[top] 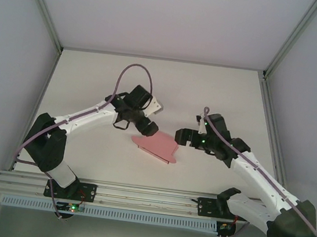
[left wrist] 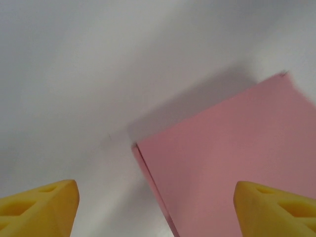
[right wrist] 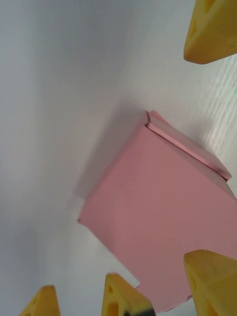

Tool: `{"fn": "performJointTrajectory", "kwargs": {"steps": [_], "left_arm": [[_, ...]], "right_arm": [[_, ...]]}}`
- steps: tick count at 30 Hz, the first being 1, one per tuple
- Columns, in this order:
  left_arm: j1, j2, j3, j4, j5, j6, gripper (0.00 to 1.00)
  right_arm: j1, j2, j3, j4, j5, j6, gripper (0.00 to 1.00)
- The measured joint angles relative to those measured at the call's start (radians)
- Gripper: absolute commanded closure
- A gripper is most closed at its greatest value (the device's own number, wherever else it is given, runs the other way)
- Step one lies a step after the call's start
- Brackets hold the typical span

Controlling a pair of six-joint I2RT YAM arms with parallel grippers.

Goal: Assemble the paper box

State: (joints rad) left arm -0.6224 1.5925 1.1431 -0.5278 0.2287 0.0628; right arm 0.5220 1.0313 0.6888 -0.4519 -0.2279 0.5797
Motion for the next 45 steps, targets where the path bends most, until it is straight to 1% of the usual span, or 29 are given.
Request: {"fn": "performJointTrajectory", "kwargs": {"steps": [3,4,8,11,15,18,21,27,32,41,45], "left_arm": [[0.001,0.002,-0.108,0.044,0.013,-0.093,0.20],[0.001,0.003,-0.130,0.060,0.024,-0.119,0.23],[0.001,0.016,-0.173,0.136,0.059,-0.216,0.45],[0.004,0.017,-0.208,0.196,0.060,-0.282,0.56],[0.036,-0.007,-0.312,0.353,0.122,-0.389,0.60],[0.055,-0.018,-0.377,0.471,0.158,-0.462,0.66],[0.062,-0.011,-0.416,0.575,0.177,-0.520,0.70],[0.092,0.001,-0.484,0.735,0.232,-0.602,0.73],[0.118,0.006,-0.525,0.816,0.273,-0.645,0.76],[0.171,0.007,-0.579,0.929,0.273,-0.700,0.79],[0.174,0.010,-0.595,0.965,0.271,-0.721,0.79]], "right_arm": [[0.040,0.059,-0.071,0.069,0.005,0.071,0.10],[0.048,0.089,-0.089,0.092,0.006,0.089,0.10],[0.063,0.201,-0.131,0.192,0.003,0.148,0.12],[0.063,0.261,-0.136,0.249,-0.005,0.159,0.12],[0.042,0.269,-0.179,0.360,-0.043,0.190,0.12],[0.003,0.264,-0.237,0.461,-0.090,0.229,0.12],[-0.017,0.259,-0.249,0.496,-0.138,0.254,0.11],[-0.044,0.292,-0.237,0.510,-0.190,0.271,0.10],[-0.065,0.335,-0.218,0.532,-0.240,0.309,0.09],[-0.073,0.457,-0.173,0.693,-0.364,0.388,0.09],[-0.060,0.488,-0.161,0.753,-0.387,0.394,0.12]]}}
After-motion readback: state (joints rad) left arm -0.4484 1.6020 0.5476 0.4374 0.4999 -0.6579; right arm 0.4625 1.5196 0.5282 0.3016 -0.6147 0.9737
